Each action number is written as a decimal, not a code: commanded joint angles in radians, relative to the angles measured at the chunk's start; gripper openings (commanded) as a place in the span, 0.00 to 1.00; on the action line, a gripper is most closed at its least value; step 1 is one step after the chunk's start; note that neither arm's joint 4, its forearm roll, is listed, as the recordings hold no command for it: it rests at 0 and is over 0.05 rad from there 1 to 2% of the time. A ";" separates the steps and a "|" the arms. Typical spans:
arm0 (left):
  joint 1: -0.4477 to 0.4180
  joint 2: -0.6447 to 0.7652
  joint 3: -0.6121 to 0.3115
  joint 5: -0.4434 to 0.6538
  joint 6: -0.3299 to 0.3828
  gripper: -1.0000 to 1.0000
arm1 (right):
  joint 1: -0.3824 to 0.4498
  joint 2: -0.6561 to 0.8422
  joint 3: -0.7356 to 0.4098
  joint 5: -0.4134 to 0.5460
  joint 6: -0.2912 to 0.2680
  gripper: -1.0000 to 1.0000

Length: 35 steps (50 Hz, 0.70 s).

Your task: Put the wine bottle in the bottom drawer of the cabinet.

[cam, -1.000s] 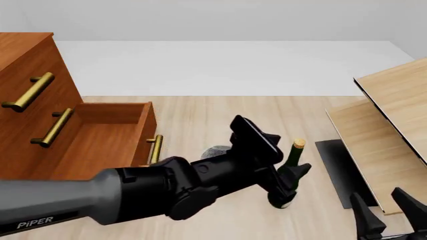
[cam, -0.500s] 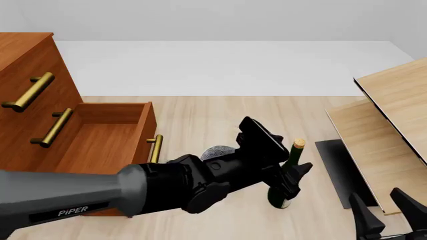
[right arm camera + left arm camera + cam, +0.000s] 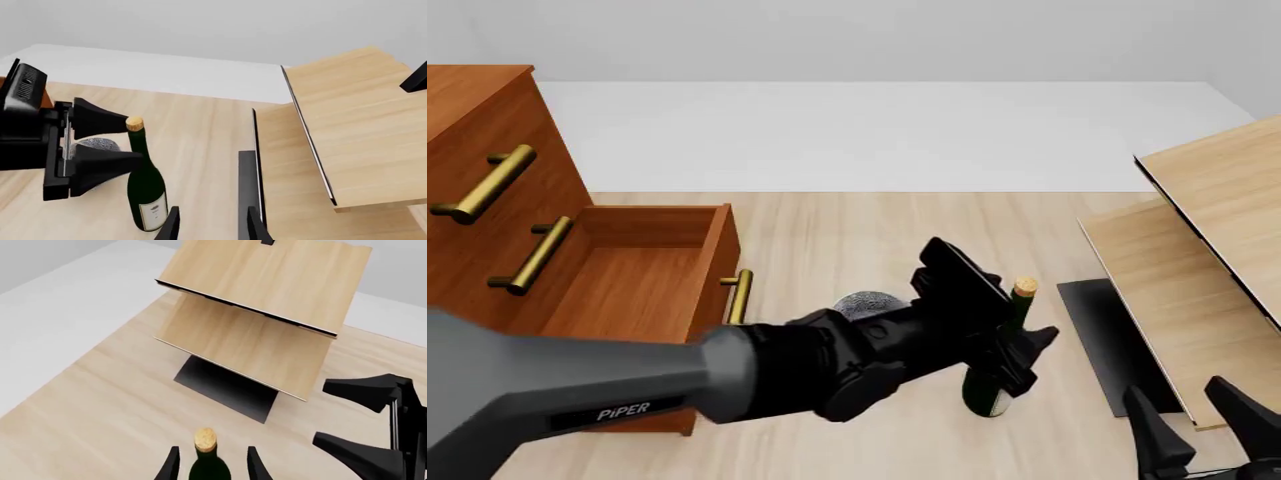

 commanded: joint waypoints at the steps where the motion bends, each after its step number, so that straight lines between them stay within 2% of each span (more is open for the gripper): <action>1: 0.000 0.031 -0.019 -0.009 0.000 1.00 | 0.001 0.003 0.000 0.001 0.001 1.00; 29: 0.008 0.080 -0.013 -0.040 0.002 1.00 | -0.002 0.009 0.000 0.000 -0.006 1.00; 30: 0.009 0.080 -0.013 -0.040 0.001 0.00 | -0.002 0.008 0.000 0.002 -0.008 1.00; 35: 0.012 0.075 -0.009 -0.042 -0.011 0.00 | 0.000 0.007 0.000 0.002 -0.007 1.00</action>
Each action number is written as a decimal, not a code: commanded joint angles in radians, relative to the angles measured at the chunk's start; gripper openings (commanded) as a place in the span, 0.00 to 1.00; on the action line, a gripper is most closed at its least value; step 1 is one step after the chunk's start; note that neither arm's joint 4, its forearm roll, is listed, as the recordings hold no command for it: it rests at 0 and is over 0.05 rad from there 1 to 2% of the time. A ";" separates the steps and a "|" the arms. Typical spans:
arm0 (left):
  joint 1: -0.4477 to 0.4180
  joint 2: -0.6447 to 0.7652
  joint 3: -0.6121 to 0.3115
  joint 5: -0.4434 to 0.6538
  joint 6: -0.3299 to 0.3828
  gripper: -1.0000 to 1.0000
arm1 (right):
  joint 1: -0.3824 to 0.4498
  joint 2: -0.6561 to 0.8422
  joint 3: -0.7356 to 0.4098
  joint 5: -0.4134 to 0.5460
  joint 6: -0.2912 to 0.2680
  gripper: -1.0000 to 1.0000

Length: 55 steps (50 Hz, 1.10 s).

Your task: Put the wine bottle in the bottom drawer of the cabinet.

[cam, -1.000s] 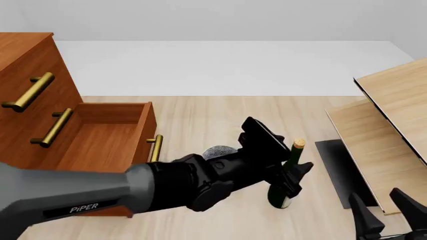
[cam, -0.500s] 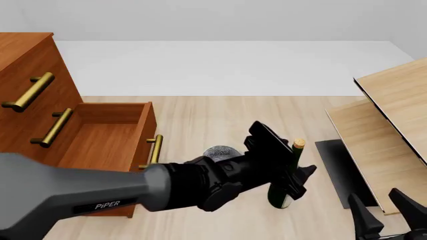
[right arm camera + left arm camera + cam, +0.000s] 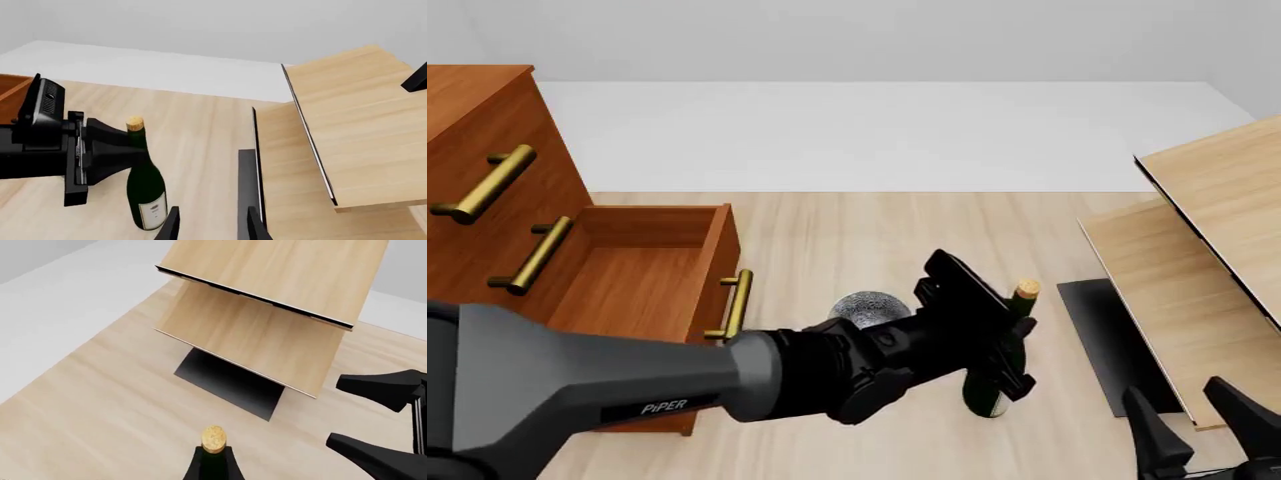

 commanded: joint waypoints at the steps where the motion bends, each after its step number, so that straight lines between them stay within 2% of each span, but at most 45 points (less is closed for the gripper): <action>1: 0.004 0.006 0.006 -0.004 0.000 0.00 | -0.001 -0.001 0.000 0.002 -0.003 1.00; 14: 0.013 -0.033 0.013 0.018 0.013 0.00 | -0.002 0.006 0.000 -0.002 -0.012 1.00; 55: 0.036 -0.304 0.080 0.089 0.029 0.00 | 0.003 0.006 0.000 -0.005 -0.020 1.00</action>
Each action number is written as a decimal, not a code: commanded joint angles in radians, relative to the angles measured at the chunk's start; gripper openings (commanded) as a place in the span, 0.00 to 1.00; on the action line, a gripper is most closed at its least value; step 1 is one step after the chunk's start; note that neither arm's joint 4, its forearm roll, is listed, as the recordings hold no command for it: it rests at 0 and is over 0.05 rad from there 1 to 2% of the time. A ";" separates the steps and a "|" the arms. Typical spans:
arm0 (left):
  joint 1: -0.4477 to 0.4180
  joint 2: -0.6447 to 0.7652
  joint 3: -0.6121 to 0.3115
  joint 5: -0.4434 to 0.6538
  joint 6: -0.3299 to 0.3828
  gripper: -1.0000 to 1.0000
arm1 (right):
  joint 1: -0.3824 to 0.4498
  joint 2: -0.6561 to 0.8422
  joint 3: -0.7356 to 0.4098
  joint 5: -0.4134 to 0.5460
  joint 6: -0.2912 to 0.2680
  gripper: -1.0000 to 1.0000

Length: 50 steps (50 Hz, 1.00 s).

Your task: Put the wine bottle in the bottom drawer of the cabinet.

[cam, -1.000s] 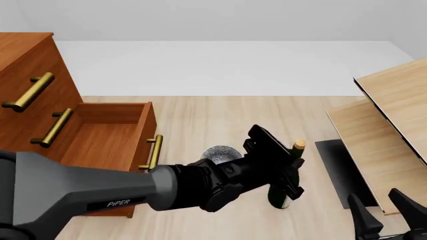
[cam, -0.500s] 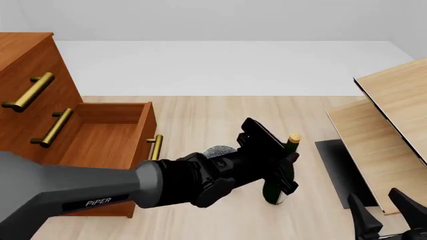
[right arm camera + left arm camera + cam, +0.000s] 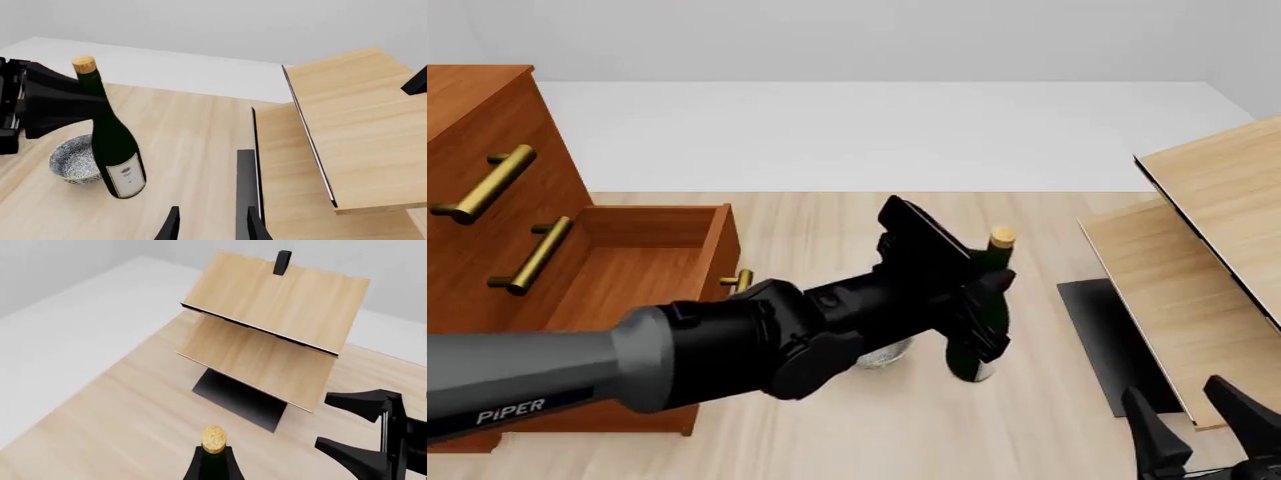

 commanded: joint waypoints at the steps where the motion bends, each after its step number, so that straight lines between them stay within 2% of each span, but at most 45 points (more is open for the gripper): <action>1: 0.000 -0.088 0.018 0.011 0.011 0.00 | 0.005 -0.005 0.000 0.004 -0.002 1.00; 36: 0.012 -0.218 0.069 0.068 -0.011 0.00 | 0.029 0.013 0.000 -0.012 -0.013 1.00; 50: 0.047 -0.282 0.063 0.146 0.001 0.00 | 0.034 0.014 0.000 -0.012 -0.019 1.00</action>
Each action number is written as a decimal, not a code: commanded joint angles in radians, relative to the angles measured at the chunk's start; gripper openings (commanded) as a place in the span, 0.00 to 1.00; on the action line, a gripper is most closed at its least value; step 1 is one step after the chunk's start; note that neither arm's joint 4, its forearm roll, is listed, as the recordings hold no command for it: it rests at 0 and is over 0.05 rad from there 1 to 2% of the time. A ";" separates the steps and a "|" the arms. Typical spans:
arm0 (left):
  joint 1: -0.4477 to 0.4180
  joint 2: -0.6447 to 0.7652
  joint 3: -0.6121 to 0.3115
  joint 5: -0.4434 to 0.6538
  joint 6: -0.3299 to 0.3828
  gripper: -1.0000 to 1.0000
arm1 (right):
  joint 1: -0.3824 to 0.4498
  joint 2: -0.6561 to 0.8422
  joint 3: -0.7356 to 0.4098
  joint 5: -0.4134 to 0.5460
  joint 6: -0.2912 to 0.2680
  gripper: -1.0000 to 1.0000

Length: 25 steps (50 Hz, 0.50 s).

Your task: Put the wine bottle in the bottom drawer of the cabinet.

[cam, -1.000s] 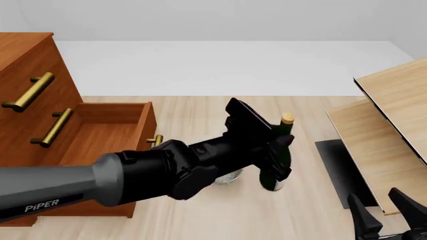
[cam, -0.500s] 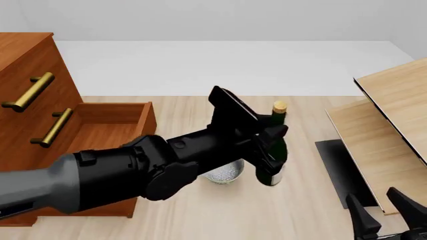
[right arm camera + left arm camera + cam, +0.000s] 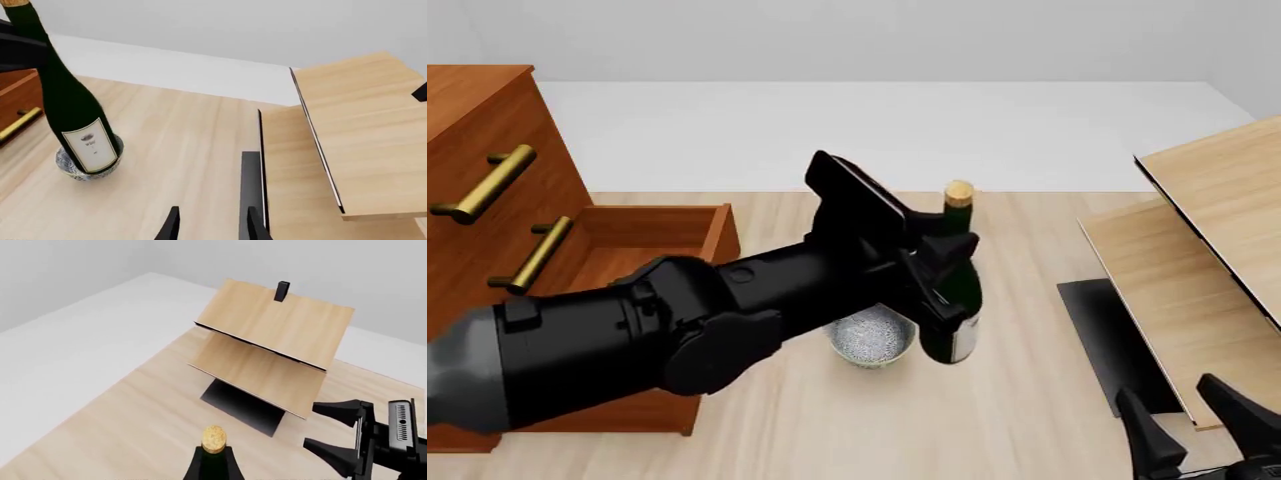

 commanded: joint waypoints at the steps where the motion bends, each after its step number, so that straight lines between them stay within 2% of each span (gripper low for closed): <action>1: 0.021 -0.057 -0.009 0.051 0.015 0.00 | 0.006 0.002 0.000 -0.002 -0.004 1.00; 6: 0.034 -0.102 -0.004 0.086 0.046 0.00 | 0.011 0.007 0.000 -0.007 -0.006 1.00; 16: 0.054 -0.181 -0.003 0.143 0.059 0.00 | 0.010 0.004 0.000 -0.003 -0.008 1.00; 25: 0.110 -0.259 0.023 0.176 0.088 0.00 | 0.015 0.018 0.000 -0.016 -0.009 1.00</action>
